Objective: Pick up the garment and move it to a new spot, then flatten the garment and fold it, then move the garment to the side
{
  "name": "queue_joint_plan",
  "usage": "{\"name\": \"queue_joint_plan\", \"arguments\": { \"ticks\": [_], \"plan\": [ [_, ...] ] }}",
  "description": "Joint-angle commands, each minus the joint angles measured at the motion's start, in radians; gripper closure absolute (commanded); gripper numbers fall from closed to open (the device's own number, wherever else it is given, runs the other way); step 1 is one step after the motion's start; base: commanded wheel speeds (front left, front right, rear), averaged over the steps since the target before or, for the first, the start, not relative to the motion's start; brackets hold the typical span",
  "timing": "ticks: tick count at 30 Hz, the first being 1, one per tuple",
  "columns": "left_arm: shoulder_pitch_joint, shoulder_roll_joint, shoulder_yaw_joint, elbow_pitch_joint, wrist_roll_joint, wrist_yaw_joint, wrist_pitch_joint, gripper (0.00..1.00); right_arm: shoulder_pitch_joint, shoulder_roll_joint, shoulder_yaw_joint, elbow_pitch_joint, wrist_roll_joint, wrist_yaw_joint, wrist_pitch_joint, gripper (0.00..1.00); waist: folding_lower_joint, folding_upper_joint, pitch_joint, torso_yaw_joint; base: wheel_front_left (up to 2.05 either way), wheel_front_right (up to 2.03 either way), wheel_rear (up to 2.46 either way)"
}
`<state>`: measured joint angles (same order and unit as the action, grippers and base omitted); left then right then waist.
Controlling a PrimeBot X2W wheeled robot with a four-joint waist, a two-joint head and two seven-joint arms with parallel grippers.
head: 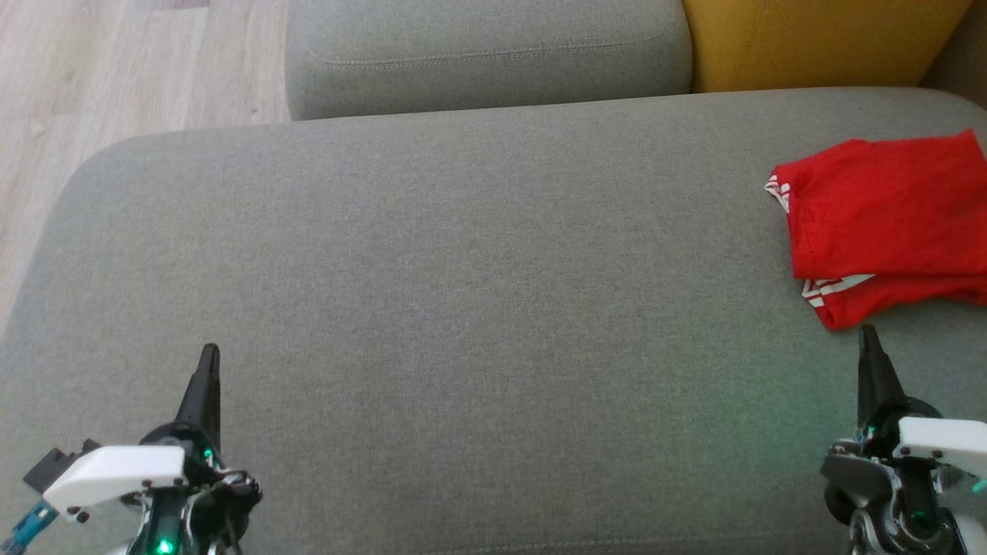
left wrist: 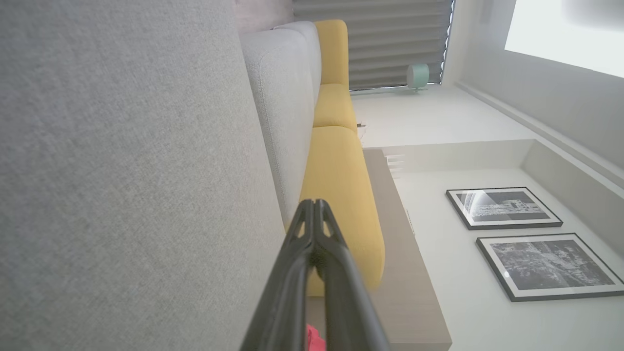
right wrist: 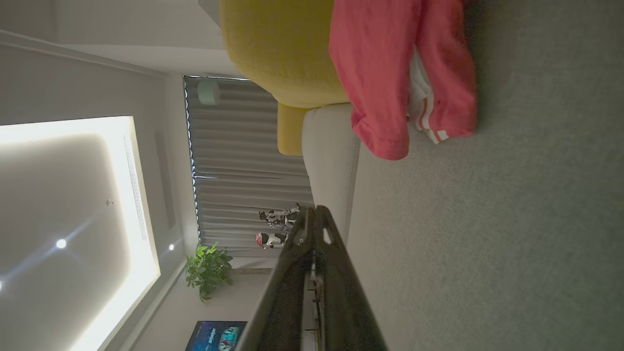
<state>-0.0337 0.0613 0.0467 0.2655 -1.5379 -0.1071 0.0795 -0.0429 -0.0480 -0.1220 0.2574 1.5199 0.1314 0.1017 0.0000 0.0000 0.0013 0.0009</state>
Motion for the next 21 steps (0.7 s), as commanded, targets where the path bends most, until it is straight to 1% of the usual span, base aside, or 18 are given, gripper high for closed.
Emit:
{"name": "queue_joint_plan", "arguments": {
  "ticks": [1, 6, 21],
  "plan": [
    [-0.066, 0.004, 0.045, -0.024, -0.037, -0.015, 0.015, 1.0, -0.056, -0.006, 0.014, -0.023, 0.044, -0.001, 0.007, 1.0, 0.0, 0.0, 0.001, 0.0, 0.0, 0.0, 0.0],
    [-0.073, -0.004, 0.058, -0.02, -0.076, -0.023, 0.026, 1.0, -0.064, -0.005, 0.012, -0.013, 0.089, -0.001, 0.009, 1.0, 0.0, 0.0, 0.002, -0.001, 0.0, 0.0, 0.0],
    [-0.074, -0.005, 0.06, -0.02, -0.076, -0.024, 0.028, 1.0, -0.065, -0.005, 0.011, -0.013, 0.091, -0.001, 0.009, 1.0, 0.0, 0.0, 0.002, -0.001, 0.0, 0.0, 0.0]
  ]
}}
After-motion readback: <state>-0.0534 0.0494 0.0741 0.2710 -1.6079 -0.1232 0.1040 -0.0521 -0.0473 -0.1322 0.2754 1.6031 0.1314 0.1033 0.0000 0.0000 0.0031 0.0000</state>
